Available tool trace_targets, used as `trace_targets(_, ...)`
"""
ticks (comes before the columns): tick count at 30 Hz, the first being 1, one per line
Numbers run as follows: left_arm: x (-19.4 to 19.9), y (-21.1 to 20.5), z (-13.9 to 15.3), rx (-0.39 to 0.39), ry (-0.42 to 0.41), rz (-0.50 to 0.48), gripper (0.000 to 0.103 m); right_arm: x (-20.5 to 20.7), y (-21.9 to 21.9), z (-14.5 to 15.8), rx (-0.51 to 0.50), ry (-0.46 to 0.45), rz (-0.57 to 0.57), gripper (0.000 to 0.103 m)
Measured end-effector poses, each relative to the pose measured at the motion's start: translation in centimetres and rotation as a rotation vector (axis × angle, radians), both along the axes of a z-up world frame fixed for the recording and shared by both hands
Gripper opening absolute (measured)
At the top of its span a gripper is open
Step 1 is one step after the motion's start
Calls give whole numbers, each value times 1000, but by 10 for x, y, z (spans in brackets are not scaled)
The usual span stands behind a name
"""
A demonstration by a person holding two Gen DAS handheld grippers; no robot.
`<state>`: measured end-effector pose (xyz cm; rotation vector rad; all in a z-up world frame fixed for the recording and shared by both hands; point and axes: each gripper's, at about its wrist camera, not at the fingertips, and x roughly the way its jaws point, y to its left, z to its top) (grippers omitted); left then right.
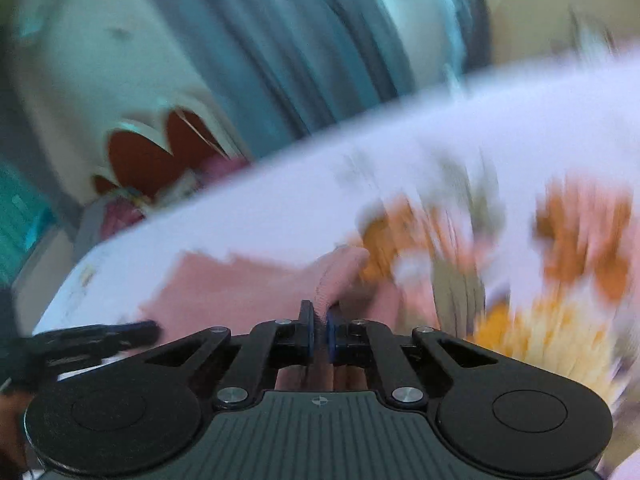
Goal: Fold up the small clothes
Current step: 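Pinch the fold edge with the right gripper while the left gripper presses the bundle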
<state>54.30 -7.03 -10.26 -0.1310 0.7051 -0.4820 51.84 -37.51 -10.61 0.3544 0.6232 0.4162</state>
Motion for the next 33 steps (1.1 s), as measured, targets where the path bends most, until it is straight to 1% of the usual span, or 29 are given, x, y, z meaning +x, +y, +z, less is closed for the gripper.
trace_targets(1,5,-2,-11,23,31,22,21,-2,1,-4,-28,-19,-3,5)
trace_targets(2,16,-4,-28,24,102,32,21,11,2,-24,-79,70,-15,5)
trace_targets(3,21,-2,-29,-27,110,50,20,25,3,-45,-103,185,-28,5)
trace_targets(4,27,-2,-25,-38,133,55,17,28,0,-54,-71,208,-35,5)
trace_targets(5,29,-4,-19,-30,131,50,18,27,-1,-53,-56,197,-45,5)
trace_targets(6,29,-6,-14,-8,111,39,18,25,0,-50,-57,192,-45,5)
trace_targets(8,29,-7,-13,27,94,19,18,22,1,-49,-71,191,-44,6)
trace_targets(11,30,-3,-20,10,116,18,18,22,-1,-49,-55,207,-38,6)
trace_targets(13,27,-3,-19,14,115,25,17,28,-1,-49,-41,219,-34,6)
trace_targets(15,16,-3,-10,13,98,32,18,27,-2,-44,-38,222,-32,6)
trace_targets(16,9,-3,-6,12,89,29,20,29,1,-41,-33,226,-36,6)
trace_targets(19,-15,-1,-5,31,79,20,21,26,0,-39,-19,290,-32,7)
trace_targets(20,-23,1,-5,38,76,20,21,20,-1,-37,-1,296,-26,15)
trace_targets(21,-32,4,-3,31,74,21,21,13,-3,-35,12,296,-23,26)
trace_targets(22,-39,6,-3,18,80,23,21,4,-5,-32,21,293,-22,30)
trace_targets(23,-46,8,-3,12,88,23,21,-6,-7,-31,42,295,-16,32)
trace_targets(26,-59,-1,-13,63,113,19,21,-28,0,-33,76,332,58,31)
trace_targets(27,-59,-3,-15,74,113,25,21,-32,7,-36,39,324,84,7)
trace_targets(28,-58,-6,-15,78,113,30,21,-32,14,-40,-17,330,82,7)
trace_targets(29,-56,-7,-14,83,119,34,21,-30,16,-44,-35,334,71,7)
trace_targets(31,-54,-11,-12,107,122,29,21,-25,11,-45,-15,343,47,7)
trace_targets(33,-61,-11,-8,124,115,19,21,-27,11,-40,-23,359,60,7)
